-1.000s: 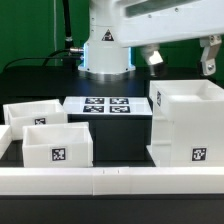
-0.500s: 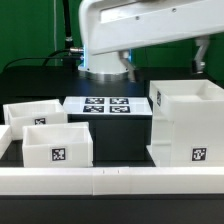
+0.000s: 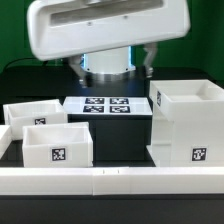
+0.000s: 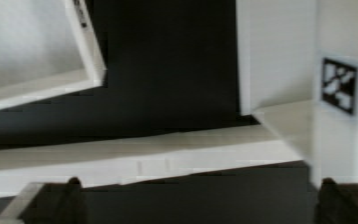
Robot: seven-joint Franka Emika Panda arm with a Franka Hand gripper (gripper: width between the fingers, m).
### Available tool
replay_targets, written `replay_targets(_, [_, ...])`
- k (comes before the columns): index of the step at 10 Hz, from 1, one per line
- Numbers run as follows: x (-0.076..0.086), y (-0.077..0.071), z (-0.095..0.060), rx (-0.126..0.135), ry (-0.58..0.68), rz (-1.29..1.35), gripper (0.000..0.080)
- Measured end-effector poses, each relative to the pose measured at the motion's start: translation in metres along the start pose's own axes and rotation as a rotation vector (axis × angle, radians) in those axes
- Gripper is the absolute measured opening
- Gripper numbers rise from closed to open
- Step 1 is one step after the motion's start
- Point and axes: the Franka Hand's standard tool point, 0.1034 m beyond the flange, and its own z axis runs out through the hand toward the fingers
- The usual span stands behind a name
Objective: Assemble drawer
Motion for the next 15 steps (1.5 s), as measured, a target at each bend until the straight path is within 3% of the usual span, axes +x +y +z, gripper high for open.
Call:
replay_targets(2, [-0.001, 0.001, 0.001, -0.005, -0.004, -0.052, 0.0649])
replay_targets(5, [-0.015, 0.036, 0.011, -0.039, -0.001, -0.196, 0.0649])
replay_targets(6, [-0.019, 0.047, 0.018, -0.065, 0.020, -0.216, 0.0649])
replay_targets(7, [-0.028, 0.061, 0.030, -0.072, 0.019, -0.213, 0.0649])
replay_targets(11, [-0.036, 0.055, 0.034, -0.050, -0.074, -0.220, 0.0649])
replay_targets(13, [-0.046, 0.059, 0.053, -0.079, -0.178, -0.281, 0.0649])
replay_targets(15, [-0.047, 0.064, 0.066, -0.098, -0.151, -0.280, 0.0649])
